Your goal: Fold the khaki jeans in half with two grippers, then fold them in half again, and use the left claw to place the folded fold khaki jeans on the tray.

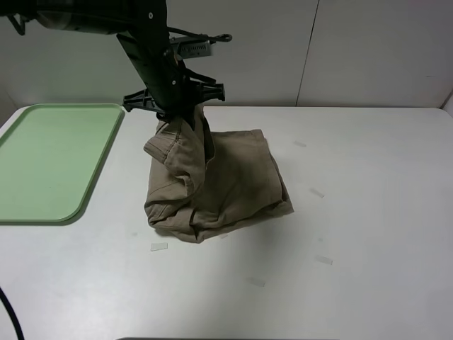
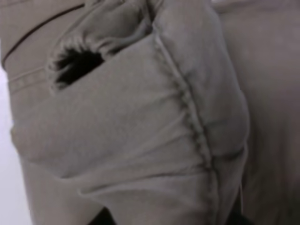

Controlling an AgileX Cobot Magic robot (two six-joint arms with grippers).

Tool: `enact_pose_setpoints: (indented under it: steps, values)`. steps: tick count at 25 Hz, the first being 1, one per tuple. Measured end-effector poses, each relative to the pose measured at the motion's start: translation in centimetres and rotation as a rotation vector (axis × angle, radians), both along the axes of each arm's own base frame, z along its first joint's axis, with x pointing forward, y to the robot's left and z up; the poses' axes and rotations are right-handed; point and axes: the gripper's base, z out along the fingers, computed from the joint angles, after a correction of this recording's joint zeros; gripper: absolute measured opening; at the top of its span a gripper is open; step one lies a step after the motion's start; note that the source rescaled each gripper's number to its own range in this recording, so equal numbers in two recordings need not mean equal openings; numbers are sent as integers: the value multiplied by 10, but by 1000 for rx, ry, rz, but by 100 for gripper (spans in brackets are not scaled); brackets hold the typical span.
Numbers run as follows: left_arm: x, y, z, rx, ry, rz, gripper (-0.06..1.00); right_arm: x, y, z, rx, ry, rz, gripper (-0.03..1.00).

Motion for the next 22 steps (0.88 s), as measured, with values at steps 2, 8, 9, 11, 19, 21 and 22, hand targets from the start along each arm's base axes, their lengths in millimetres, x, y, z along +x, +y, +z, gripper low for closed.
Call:
enact_pose_setpoints:
  steps: [2, 8, 9, 11, 19, 21, 22]
  values:
    - [1, -3, -2, -13, -7, 1, 29, 0, 0, 0, 0, -1, 0, 100]
    - [6, -9, -4, -74, -46, 14, 89, 0, 0, 0, 0, -1, 0, 100]
    - [6, -10, -5, -88, -44, 20, 92, 0, 0, 0, 0, -1, 0, 100]
    - [6, -12, -4, -118, -44, 31, 97, 0, 0, 0, 0, -1, 0, 100]
    - [8, -14, 8, -93, -40, -33, 100, 0, 0, 0, 0, -1, 0, 100]
    - [8, -14, 10, -81, -35, -52, 100, 0, 0, 0, 0, -1, 0, 100]
    - [8, -14, 11, -79, -35, -55, 100, 0, 0, 0, 0, -1, 0, 100]
